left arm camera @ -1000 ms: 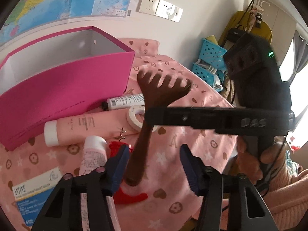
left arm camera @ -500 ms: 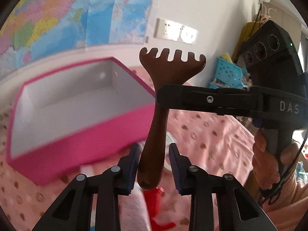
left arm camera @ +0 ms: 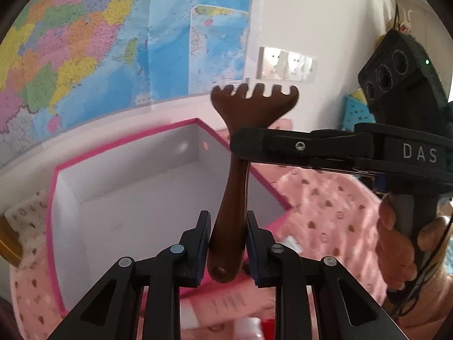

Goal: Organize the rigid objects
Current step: 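Lift the wooden massager into the magenta box and open the right gripper, then move the right gripper to the red corkscrew and grasp it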

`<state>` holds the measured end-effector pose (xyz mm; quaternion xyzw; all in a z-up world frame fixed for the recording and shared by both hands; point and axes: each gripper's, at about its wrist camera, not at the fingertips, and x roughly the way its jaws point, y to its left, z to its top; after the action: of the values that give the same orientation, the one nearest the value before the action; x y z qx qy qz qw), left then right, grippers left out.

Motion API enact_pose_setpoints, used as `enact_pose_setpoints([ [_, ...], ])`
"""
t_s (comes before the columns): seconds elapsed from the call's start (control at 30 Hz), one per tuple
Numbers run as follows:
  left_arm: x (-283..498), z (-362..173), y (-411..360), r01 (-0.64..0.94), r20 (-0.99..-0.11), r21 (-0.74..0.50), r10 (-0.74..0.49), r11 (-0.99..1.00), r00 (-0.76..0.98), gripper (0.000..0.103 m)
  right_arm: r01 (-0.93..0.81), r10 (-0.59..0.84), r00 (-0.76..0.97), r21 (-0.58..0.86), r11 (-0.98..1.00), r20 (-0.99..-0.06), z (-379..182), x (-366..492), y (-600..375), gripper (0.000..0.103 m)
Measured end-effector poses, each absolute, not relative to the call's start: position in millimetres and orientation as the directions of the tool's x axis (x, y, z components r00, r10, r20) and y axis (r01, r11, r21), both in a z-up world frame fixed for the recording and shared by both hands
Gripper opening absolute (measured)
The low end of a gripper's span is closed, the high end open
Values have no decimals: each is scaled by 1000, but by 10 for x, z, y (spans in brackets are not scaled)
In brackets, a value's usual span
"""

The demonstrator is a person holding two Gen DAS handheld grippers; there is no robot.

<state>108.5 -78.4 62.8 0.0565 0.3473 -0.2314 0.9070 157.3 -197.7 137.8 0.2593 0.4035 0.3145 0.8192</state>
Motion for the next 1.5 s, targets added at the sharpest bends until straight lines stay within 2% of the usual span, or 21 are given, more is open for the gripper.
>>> enact_pose_setpoints([
  [0.43, 1484, 328, -772, 403, -726, -18, -289, 915, 624, 24, -190, 692, 416, 687, 701, -591, 829, 1875, -1927, 13],
  [0.6, 1472, 287, -786, 393, -729, 8, -263, 920, 632, 24, -157, 607, 389, 600, 785, -693, 688, 1887, -1871, 16],
  [0.7, 1411, 304, -768, 383, -719, 18, -254, 924, 646, 24, -158, 537, 418, 523, 838, -733, 790, 1826, -1850, 22],
  [0.83, 1238, 379, -667, 365, -687, 10, -259, 931, 679, 24, -172, 515, 455, 495, 851, -727, 905, 1705, -1897, 27],
  [0.97, 981, 468, -539, 368, -654, -2, -280, 930, 703, 25, -203, 515, 475, 481, 853, -713, 1016, 1535, -1970, 27],
  [1.07, 752, 518, -436, 385, -630, -39, -322, 922, 707, 33, -244, 546, 476, 493, 835, -689, 1090, 1354, -2020, 28],
  [1.13, 628, 517, -379, 402, -619, -66, -354, 913, 701, 40, -271, 566, 469, 500, 823, -678, 1115, 1204, -2048, 33],
  [1.37, 288, 313, -329, 426, -635, -144, -413, 893, 652, 42, -321, 626, 369, 539, 779, -687, 938, 702, -2025, 35],
  [1.5, 156, 192, -352, 429, -643, -191, -443, 883, 625, 43, -293, 635, 293, 565, 771, -715, 693, 491, -1976, 35],
])
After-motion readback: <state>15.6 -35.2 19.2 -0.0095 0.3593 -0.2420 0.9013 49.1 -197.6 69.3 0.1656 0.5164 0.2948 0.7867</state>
